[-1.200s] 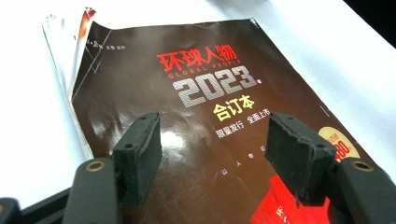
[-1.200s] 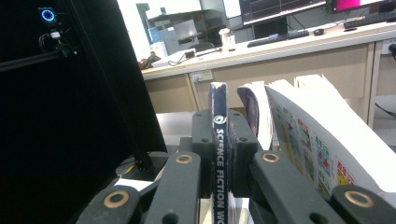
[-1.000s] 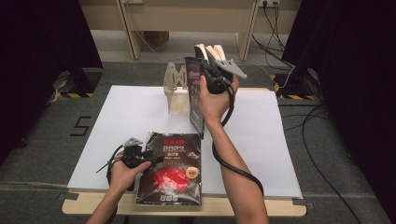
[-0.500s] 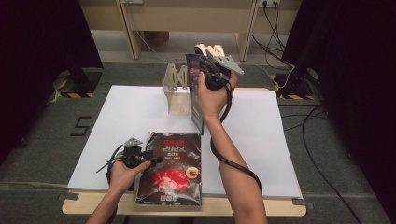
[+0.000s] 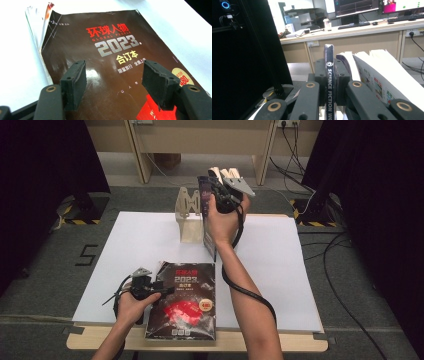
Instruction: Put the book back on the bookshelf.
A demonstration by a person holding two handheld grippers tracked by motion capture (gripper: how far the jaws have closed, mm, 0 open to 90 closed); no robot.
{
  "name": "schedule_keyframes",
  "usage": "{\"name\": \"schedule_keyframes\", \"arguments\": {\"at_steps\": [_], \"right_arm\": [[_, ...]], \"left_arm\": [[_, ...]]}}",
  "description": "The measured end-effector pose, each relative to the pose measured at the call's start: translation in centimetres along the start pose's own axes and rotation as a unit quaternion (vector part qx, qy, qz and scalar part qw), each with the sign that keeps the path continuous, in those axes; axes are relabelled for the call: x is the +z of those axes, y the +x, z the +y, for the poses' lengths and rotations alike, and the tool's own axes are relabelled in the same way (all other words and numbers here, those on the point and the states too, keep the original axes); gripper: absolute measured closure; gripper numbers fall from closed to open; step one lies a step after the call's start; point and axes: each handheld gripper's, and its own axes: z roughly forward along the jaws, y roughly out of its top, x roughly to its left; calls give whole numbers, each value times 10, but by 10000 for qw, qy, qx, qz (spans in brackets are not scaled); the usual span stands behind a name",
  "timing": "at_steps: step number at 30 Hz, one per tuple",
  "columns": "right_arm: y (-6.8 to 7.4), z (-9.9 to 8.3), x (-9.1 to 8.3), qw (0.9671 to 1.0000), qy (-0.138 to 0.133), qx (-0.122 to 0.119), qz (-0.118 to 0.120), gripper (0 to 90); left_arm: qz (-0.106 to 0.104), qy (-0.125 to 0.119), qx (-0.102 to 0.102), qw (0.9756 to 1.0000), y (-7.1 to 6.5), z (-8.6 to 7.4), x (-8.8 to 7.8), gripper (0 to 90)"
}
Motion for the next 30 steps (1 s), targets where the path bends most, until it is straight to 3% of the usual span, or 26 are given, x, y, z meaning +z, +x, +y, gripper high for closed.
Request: {"name": "schedule_keyframes", "arguments": {"at_steps": [8, 17, 23, 30], "right_arm": [[3, -2, 8, 10000, 6, -29, -37, 847], [6, -9, 13, 9996, 101, -225, -136, 846], [8, -10, 7, 9991, 154, -359, -163, 845], [12, -14, -11, 9986, 219, -457, -115, 844]], "left_arm": [[9, 7, -10, 10000, 0, 0, 0, 358], [8, 4, -13, 10000, 1, -1, 0, 357], [5, 15, -6, 10000, 0, -1, 1, 357], [-3, 1, -8, 10000, 0, 0, 1, 357]]}}
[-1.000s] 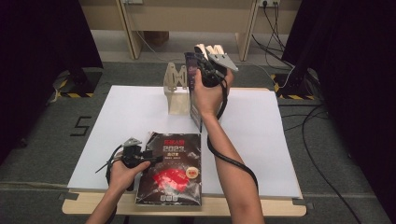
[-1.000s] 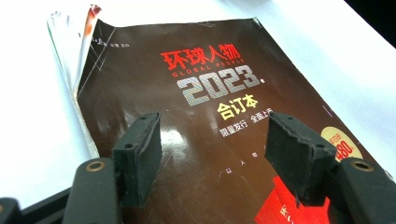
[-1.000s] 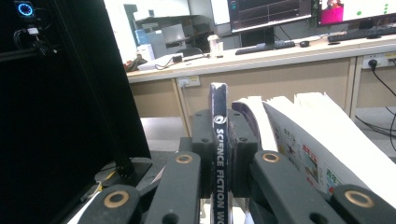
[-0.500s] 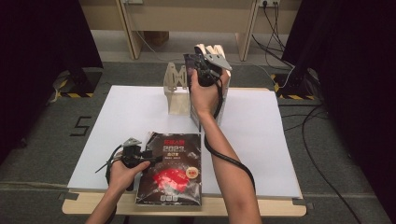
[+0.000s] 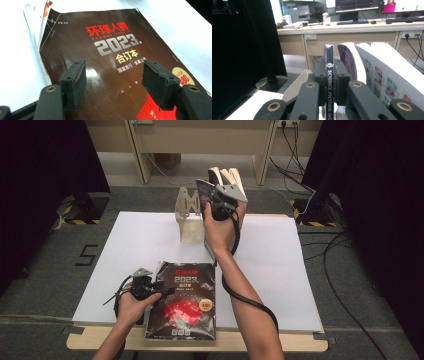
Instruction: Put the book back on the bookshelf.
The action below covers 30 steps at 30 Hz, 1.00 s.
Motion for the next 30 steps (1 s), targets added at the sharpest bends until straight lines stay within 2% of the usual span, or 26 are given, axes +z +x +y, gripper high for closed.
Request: {"name": "schedule_keyframes", "arguments": {"at_steps": [2, 5, 6, 9, 15, 24, 30], "right_arm": [[0, -4, -12, 10000, -2, -2, 20, 844], [0, -6, -19, 10000, 18, -2, 43, 843], [-1, -9, -27, 10000, 36, -14, 67, 843], [-2, -13, -36, 9999, 67, 11, 127, 842], [-6, -22, -54, 9998, 51, -96, 144, 842], [-16, -32, -74, 9997, 156, -53, 192, 840], [-20, -37, -82, 9996, 177, -67, 202, 839]], "left_arm": [[21, -23, -10, 10000, 0, 1, -2, 358], [32, -41, -4, 10000, 1, 2, -3, 357], [41, -58, -29, 10000, 1, 2, -4, 358], [29, -69, -21, 10000, 1, 2, -4, 357], [13, -32, -2, 10000, 0, 2, -3, 357], [4, -64, 16, 10000, -2, 3, -6, 358], [11, -92, 12, 10000, -3, 4, -6, 358]]}}
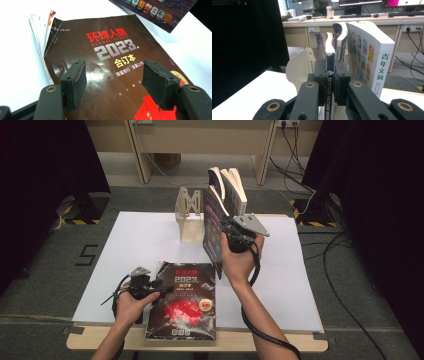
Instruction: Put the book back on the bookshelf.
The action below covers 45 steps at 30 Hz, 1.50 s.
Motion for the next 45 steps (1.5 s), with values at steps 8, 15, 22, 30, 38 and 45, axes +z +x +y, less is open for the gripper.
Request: {"name": "schedule_keyframes", "arguments": {"at_steps": [8, 15, 22, 30, 38, 45], "right_arm": [[-3, -5, -6, 10000, 56, 4, 39, 825], [-5, -6, -10, 9997, 197, 103, 71, 794], [-10, -7, -5, 9988, 439, 224, 81, 761], [-14, -2, 7, 9973, 661, 313, 13, 731], [-16, 3, 17, 9967, 730, 347, -59, 754], [-16, 4, 21, 9962, 814, 286, -142, 811]], "left_arm": [[-8, 12, -5, 10000, 0, 0, 1, 357], [0, 7, 6, 10000, 0, -1, 1, 357], [1, 4, 3, 10000, 0, -1, 1, 357], [6, 18, 1, 10000, 0, -1, 1, 357], [13, 12, 2, 10000, 1, 0, 0, 357], [21, 26, 14, 10000, 1, 0, 0, 357]]}}
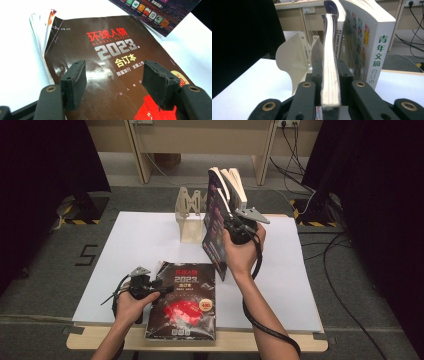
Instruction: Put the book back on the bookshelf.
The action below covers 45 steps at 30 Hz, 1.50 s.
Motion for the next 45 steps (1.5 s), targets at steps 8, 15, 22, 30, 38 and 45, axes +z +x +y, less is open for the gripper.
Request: {"name": "schedule_keyframes", "arguments": {"at_steps": [8, 15, 22, 30, 38, 45], "right_arm": [[-3, 4, 1, 9999, 107, 31, 0, 841], [-2, 2, 0, 10000, -36, 43, 27, 845], [0, 2, -1, 9998, -108, 80, 117, 846], [4, 3, 3, 9996, -209, 51, 181, 847], [8, 7, 3, 9992, -332, 71, 192, 847], [10, 10, 6, 9989, -390, 95, 248, 847]], "left_arm": [[-5, 4, -9, 10000, 0, 0, 0, 357], [7, -5, -1, 10000, 1, 0, 0, 357], [-22, -42, -28, 10000, 1, 3, -1, 357], [15, -72, -65, 10000, 3, 1, -4, 357], [39, -104, -109, 9999, 5, 0, -6, 357], [61, -115, -88, 9999, 7, 0, -6, 355]]}}
